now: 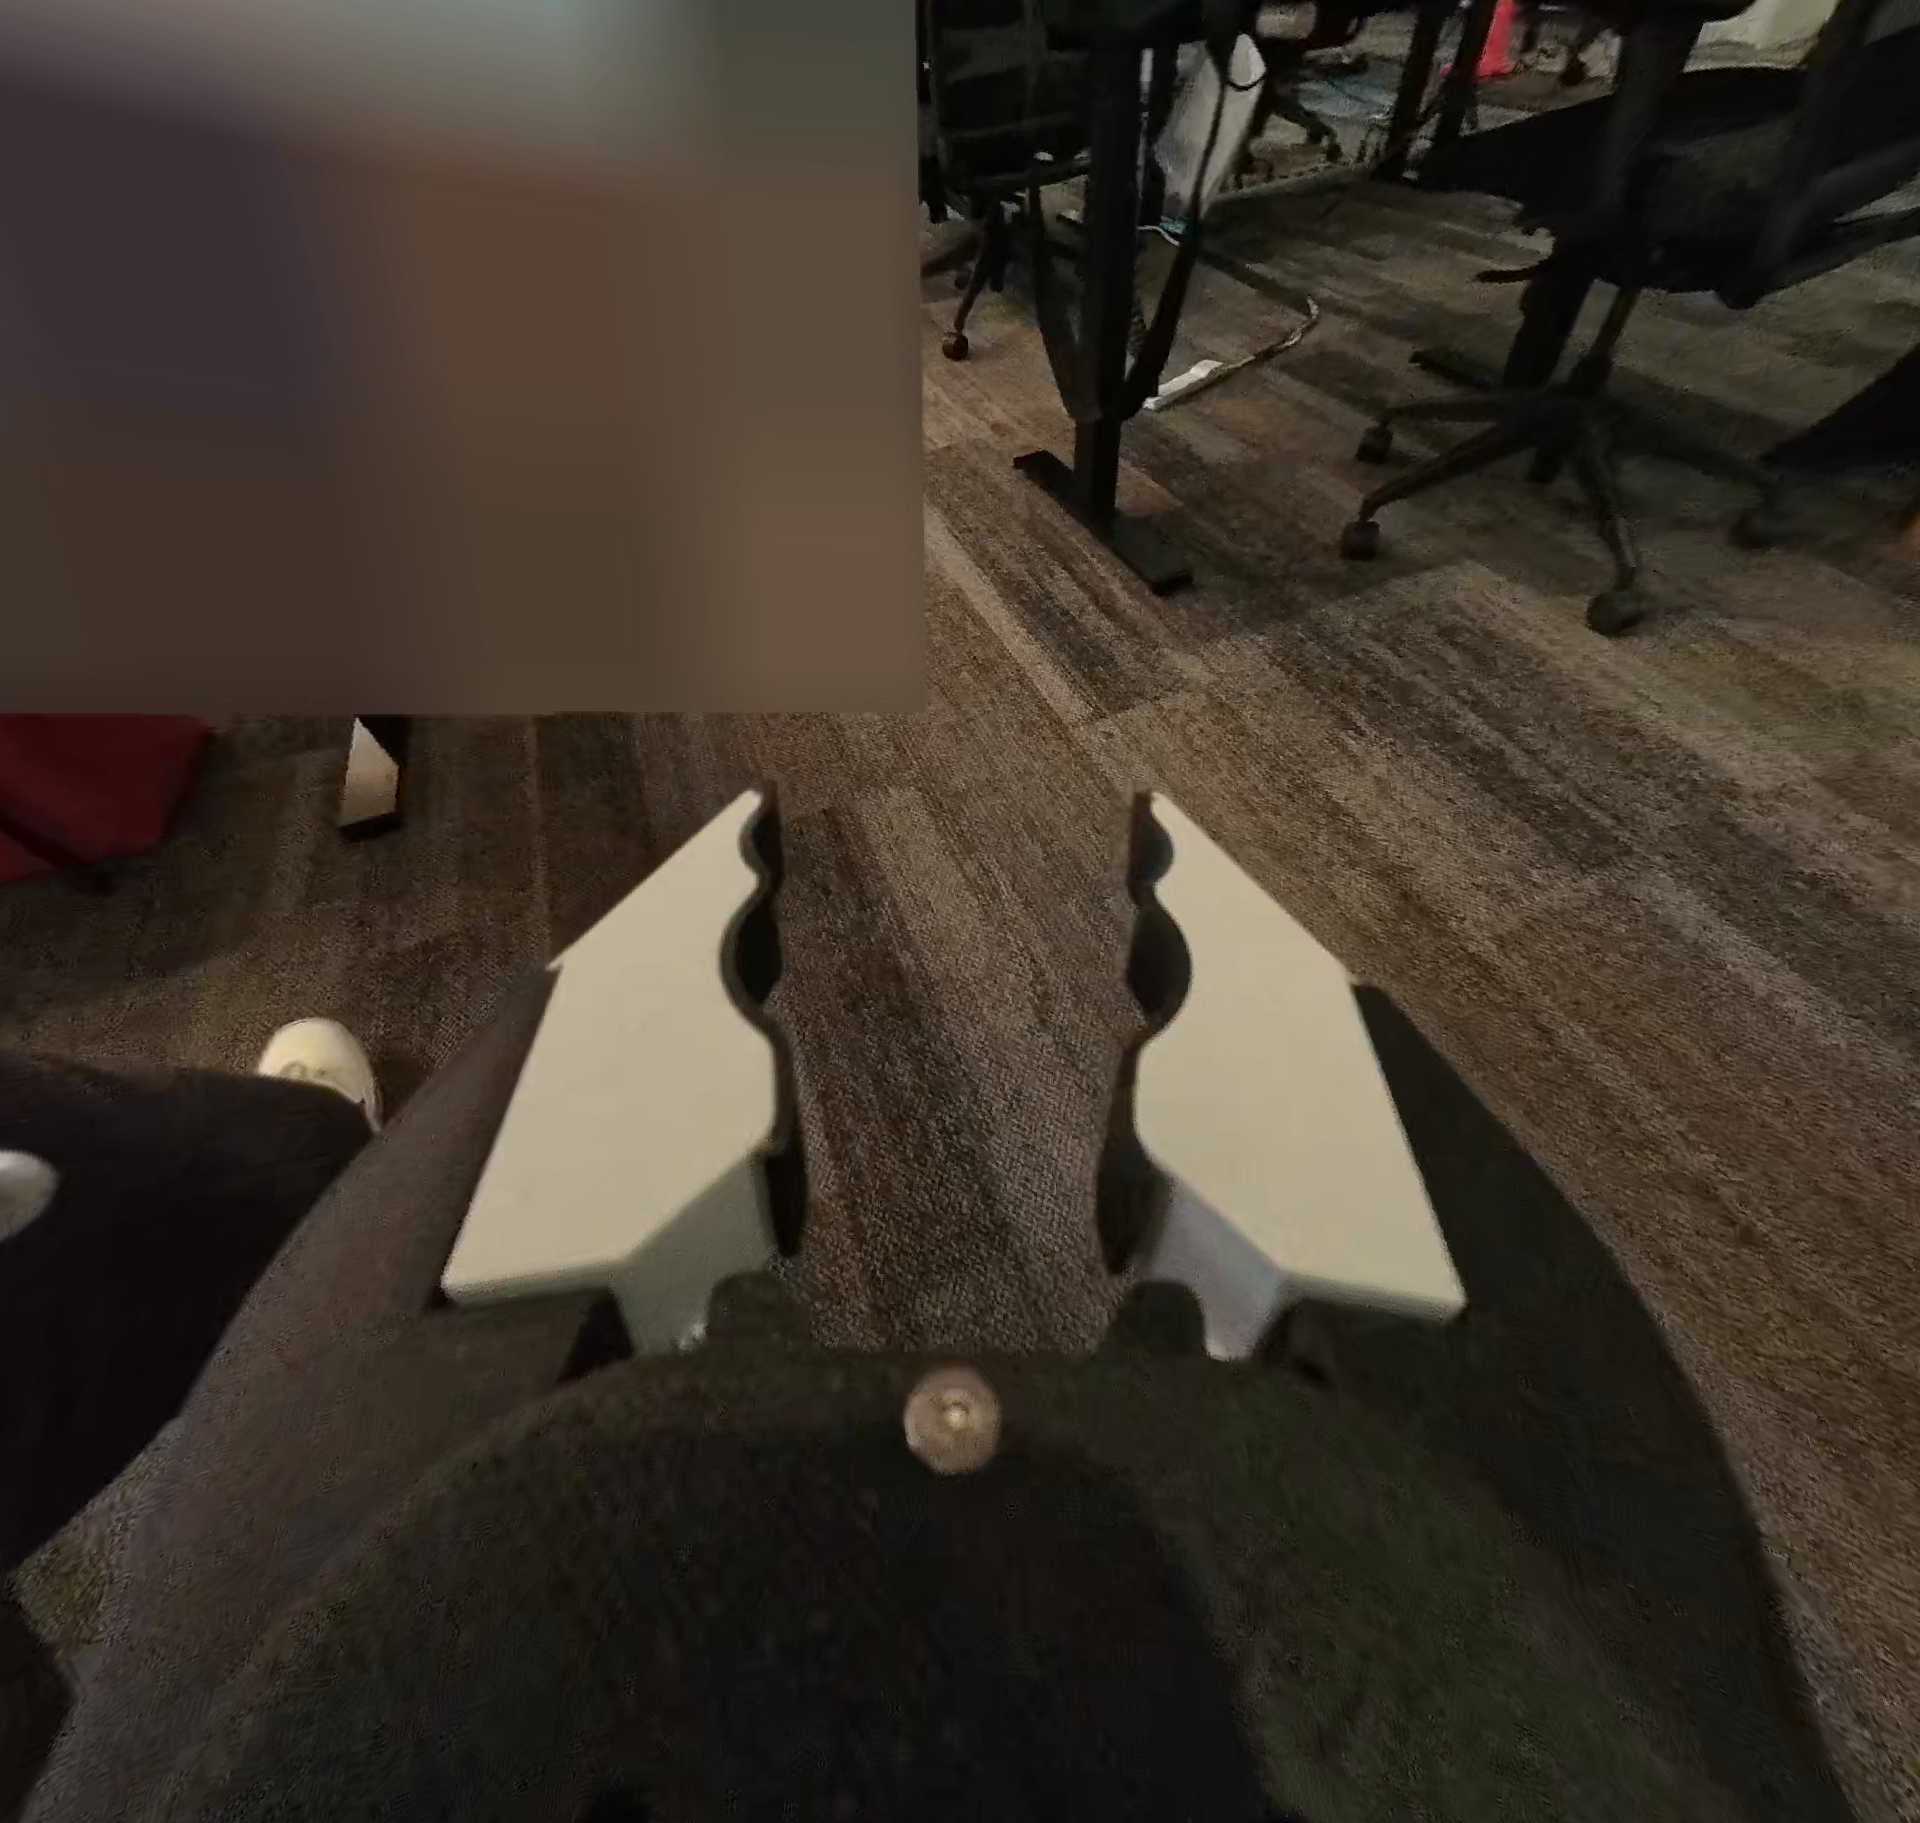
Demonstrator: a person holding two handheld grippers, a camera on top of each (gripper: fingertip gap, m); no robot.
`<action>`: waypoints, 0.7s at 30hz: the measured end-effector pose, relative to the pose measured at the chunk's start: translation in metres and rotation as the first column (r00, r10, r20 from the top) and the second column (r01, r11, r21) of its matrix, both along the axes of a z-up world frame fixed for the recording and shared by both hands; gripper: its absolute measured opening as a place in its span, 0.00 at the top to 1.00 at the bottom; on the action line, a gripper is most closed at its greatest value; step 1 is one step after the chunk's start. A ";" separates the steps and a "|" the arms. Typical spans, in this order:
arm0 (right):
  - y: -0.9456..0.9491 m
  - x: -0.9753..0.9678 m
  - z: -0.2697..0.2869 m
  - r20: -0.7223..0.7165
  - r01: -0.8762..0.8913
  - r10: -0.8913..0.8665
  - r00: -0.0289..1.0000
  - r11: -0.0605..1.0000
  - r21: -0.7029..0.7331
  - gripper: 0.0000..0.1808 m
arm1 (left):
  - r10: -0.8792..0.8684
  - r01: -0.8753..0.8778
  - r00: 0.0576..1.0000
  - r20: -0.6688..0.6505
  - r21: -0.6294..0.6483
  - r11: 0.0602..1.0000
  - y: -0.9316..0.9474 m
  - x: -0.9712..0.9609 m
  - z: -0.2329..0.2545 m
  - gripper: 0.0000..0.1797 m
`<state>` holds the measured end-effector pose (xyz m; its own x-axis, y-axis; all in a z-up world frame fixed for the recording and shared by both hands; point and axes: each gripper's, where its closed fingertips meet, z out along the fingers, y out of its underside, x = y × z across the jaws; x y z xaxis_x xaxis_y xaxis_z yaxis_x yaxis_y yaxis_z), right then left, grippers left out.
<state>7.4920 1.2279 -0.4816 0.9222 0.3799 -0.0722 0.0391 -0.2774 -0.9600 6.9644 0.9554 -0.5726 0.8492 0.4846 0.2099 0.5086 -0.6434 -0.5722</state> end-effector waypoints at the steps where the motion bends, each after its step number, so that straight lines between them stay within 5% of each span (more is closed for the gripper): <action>1: 0.000 0.010 -0.002 0.002 0.014 -0.014 1.000 1.000 -0.006 0.63 | -0.010 0.010 1.000 0.002 0.010 1.000 0.009 0.003 0.003 0.69; 16: -0.041 0.126 0.005 0.088 0.242 -0.242 0.966 0.970 0.014 0.62 | -0.143 0.172 0.983 -0.118 0.295 0.940 0.065 0.050 0.079 0.69; 19: -0.041 0.045 0.060 -0.134 0.056 -0.053 0.990 0.998 0.019 0.57 | -0.102 0.147 0.985 -0.142 0.361 0.921 0.050 0.035 0.100 0.70; 21: -0.046 -0.038 0.108 -0.161 -0.154 0.165 0.973 0.985 0.079 0.56 | -0.099 0.155 0.983 -0.154 0.408 0.900 0.041 0.020 0.114 0.71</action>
